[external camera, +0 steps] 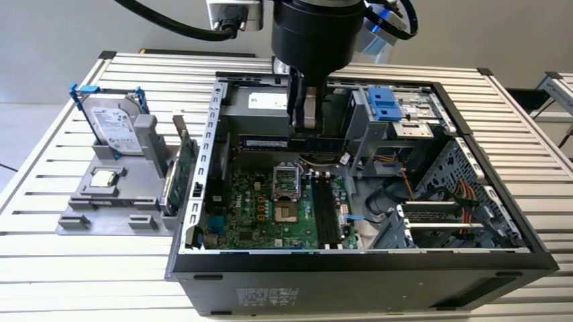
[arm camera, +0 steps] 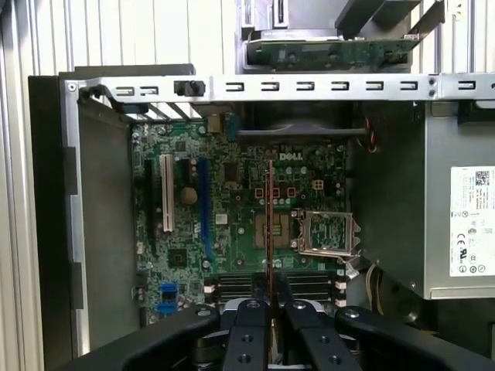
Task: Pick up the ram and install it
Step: 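Pick up the ram and move it above insertion slot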
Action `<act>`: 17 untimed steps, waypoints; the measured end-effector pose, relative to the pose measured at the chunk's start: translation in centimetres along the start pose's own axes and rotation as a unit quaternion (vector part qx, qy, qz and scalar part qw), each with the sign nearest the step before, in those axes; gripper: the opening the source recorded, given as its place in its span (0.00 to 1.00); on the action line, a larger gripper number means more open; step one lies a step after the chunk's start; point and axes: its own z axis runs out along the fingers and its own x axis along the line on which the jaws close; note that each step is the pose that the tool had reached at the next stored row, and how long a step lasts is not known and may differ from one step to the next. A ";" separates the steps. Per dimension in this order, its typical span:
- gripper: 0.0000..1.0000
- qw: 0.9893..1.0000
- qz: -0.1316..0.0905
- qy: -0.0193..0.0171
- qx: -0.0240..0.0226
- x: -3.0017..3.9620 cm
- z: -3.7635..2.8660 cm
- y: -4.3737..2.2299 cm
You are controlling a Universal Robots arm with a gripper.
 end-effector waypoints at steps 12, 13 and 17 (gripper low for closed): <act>0.00 1.000 0.000 0.000 0.000 -0.08 -0.03 -1.90; 0.00 1.000 0.000 0.000 0.000 -0.09 -0.03 -2.04; 0.00 1.000 0.000 0.000 0.000 -0.11 -0.04 -2.59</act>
